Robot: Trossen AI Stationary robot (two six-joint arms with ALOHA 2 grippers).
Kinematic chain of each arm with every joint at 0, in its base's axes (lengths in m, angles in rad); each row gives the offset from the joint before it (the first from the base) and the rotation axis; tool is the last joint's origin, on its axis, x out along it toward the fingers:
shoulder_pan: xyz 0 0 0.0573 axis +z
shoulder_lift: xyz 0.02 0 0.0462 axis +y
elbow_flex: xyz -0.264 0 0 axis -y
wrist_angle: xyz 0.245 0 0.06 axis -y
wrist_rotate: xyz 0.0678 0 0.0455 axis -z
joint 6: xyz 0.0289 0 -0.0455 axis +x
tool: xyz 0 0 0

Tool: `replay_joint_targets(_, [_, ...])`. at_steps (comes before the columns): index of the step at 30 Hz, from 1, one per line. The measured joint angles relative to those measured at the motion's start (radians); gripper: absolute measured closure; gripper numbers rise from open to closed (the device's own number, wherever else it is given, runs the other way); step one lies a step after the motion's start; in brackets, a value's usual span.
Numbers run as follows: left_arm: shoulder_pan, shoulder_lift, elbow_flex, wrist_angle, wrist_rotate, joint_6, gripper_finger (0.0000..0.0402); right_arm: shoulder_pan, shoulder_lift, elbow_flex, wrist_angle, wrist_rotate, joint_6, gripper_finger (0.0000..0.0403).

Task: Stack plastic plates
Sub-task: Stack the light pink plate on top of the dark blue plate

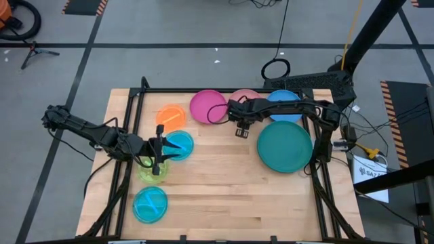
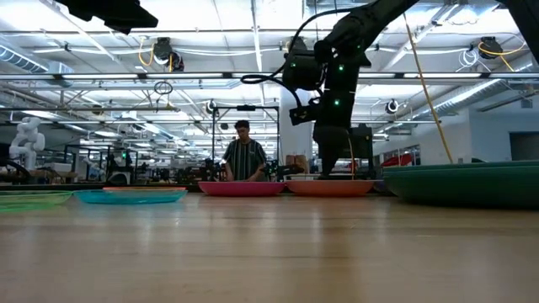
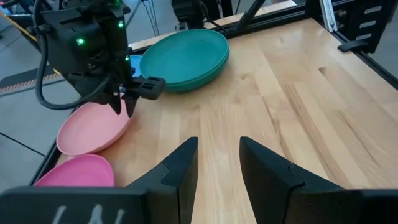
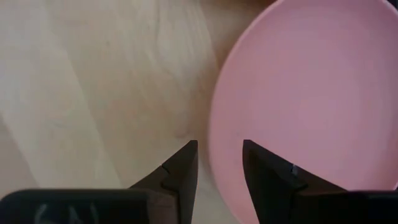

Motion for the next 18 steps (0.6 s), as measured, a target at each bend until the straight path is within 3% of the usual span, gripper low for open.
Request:
replay_joint_targets(4, [0.000, 0.000, 0.000, 0.000, 0.000, 0.000, 0.0277, 0.000, 0.001, 0.000, 0.001, -0.070, 0.000, 0.0285])
replay_joint_targets(18, [0.000, 0.000, 0.000, 0.000, 0.000, 0.004, 0.0277, -0.001, 0.121, 0.000, 0.037, -0.009, 0.000, 0.0286])
